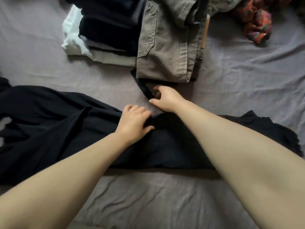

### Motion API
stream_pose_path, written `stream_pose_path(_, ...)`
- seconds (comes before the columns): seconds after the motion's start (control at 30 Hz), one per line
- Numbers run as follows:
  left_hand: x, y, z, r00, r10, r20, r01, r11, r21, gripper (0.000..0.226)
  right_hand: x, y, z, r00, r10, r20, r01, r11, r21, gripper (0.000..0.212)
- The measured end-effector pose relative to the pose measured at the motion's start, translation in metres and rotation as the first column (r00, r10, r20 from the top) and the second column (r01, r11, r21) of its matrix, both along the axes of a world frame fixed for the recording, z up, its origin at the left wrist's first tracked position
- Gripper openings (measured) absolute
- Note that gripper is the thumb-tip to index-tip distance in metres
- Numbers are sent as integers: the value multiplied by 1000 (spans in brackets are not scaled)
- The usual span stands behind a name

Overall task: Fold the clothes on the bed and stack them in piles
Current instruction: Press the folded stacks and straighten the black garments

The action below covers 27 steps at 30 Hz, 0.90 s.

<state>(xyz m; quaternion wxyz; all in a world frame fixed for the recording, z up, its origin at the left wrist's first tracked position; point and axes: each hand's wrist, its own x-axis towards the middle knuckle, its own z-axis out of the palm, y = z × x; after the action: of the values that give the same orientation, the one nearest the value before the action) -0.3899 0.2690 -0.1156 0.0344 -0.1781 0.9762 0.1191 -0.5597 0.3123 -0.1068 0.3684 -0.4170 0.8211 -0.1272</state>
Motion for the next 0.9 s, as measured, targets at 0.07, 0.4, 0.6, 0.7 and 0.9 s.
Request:
stream_pose_path(0.07, 8, 9, 9, 985, -99, -143, 95, 995, -29, 19, 6, -14, -7, 991, -117, 59, 115, 993, 35, 61)
stream_pose_path(0.4, 90, 3, -1, 997, 70, -23, -72, 989, -128, 14, 14, 0, 36, 896, -263, 358, 332, 932, -147, 9)
stream_pose_path(0.6, 122, -19, 18, 992, -18, -125, 4, 994, -113, 17, 72, -35, 57, 882, 45, 469, 16, 992, -126, 7)
stream_pose_path(0.7, 137, -22, 33, 965, -103, -239, 87, 993, -79, 18, 109, -50, 54, 884, 207, 419, -201, 978, -58, 7)
stream_pose_path(0.9, 160, -40, 31, 998, -14, -68, 20, 996, 86, 41, 130, -40, 53, 816, 460, 350, -521, 848, 98, 27)
